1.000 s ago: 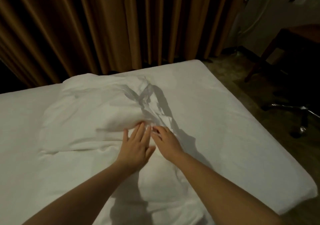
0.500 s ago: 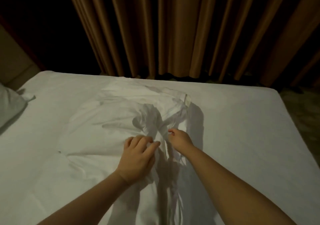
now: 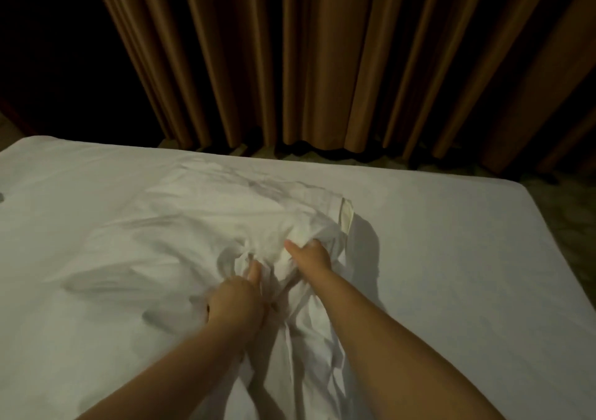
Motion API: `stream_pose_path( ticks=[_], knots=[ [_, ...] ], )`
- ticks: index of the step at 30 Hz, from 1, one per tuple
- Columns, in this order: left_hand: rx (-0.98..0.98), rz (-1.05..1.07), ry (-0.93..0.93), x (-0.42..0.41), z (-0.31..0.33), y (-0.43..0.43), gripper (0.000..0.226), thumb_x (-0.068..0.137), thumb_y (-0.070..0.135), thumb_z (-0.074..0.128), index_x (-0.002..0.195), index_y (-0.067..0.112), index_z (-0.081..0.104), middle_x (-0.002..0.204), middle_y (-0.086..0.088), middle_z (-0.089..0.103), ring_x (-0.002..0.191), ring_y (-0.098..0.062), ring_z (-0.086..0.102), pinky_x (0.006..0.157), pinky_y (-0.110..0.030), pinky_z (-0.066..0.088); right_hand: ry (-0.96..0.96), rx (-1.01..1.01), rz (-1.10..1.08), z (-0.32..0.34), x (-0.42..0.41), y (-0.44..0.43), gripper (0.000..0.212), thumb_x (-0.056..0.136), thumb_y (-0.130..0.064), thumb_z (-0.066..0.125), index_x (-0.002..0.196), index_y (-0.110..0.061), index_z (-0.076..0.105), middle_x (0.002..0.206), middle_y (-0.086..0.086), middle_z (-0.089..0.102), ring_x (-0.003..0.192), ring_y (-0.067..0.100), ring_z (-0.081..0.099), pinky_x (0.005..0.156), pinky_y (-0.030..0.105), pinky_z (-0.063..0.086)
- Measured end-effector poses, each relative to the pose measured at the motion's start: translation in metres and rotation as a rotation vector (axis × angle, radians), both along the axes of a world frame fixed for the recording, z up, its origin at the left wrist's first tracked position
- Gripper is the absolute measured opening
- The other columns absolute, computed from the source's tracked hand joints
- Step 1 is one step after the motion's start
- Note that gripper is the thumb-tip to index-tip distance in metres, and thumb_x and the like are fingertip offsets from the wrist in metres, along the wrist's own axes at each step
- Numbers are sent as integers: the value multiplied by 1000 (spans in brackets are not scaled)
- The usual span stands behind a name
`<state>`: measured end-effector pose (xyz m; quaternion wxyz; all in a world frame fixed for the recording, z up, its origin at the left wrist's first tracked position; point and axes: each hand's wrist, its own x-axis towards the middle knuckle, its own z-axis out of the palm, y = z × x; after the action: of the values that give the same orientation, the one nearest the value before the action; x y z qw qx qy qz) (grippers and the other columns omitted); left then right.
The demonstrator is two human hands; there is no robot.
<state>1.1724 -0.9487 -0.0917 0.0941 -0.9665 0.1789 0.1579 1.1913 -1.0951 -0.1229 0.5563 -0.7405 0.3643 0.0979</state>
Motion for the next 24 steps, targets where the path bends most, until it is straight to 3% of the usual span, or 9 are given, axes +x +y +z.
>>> stream_pose_path(
  ticks=[3,6,8,11,14,15,18,21,24],
  knots=[
    [-257,92,44,28,9,-1,44,98,30,42,136,13,31,115,-10,63,106,-30,61,85,-36,45,-21,-239,72,30,28,-30,52,98,-40,48,131,0,51,133,18,54,121,33,52,95,33,42],
    [-878,124,-70,52,61,-31,31,94,29,54,122,17,49,99,-5,64,93,-27,61,73,-32,40,-259,-368,-154,85,80,-91,45,99,-34,48,131,-3,51,132,16,54,121,32,51,95,33,40],
    [-1132,109,-75,59,83,-63,32,94,23,54,125,22,47,91,-2,61,83,-23,58,69,-31,39,-490,-273,-320,122,117,-119,35,98,-27,51,126,-8,57,124,10,60,116,30,56,94,34,45],
    [-1005,40,132,51,44,-89,55,95,14,49,146,23,30,112,-13,64,98,-29,60,82,-28,40,-554,5,-316,128,143,-132,52,100,-32,47,149,-27,30,143,3,45,127,26,47,104,39,41],
    [-976,187,370,33,-16,-74,56,95,9,47,147,27,32,120,-15,61,93,-19,59,70,-4,39,-150,-179,-55,68,124,-121,91,86,-55,59,153,-31,2,158,8,19,139,36,30,110,49,34],
    [-990,210,400,30,-26,-69,56,95,7,48,145,28,35,116,-16,63,87,-17,57,65,-2,36,-65,-222,-31,45,110,-110,102,78,-61,65,153,-31,3,157,9,22,137,36,32,110,48,34],
    [-1026,175,394,28,-42,-64,56,93,6,50,141,31,38,90,-12,63,69,-12,51,61,-9,33,-29,-1,-195,-7,62,-62,124,54,-72,76,151,-15,22,148,12,39,131,32,43,108,44,38],
    [-1087,233,346,25,-47,-62,47,92,6,51,133,28,45,86,4,57,72,-6,52,65,-10,37,70,19,-203,-34,33,-41,88,68,-63,71,133,-8,49,127,12,59,114,31,57,92,37,48],
    [-1189,352,313,7,-35,-67,21,92,8,54,104,24,46,73,3,55,67,-14,55,73,-37,49,164,-78,-59,-25,31,-39,60,84,-52,56,124,-7,58,114,11,64,100,28,61,82,32,48]
  ],
)
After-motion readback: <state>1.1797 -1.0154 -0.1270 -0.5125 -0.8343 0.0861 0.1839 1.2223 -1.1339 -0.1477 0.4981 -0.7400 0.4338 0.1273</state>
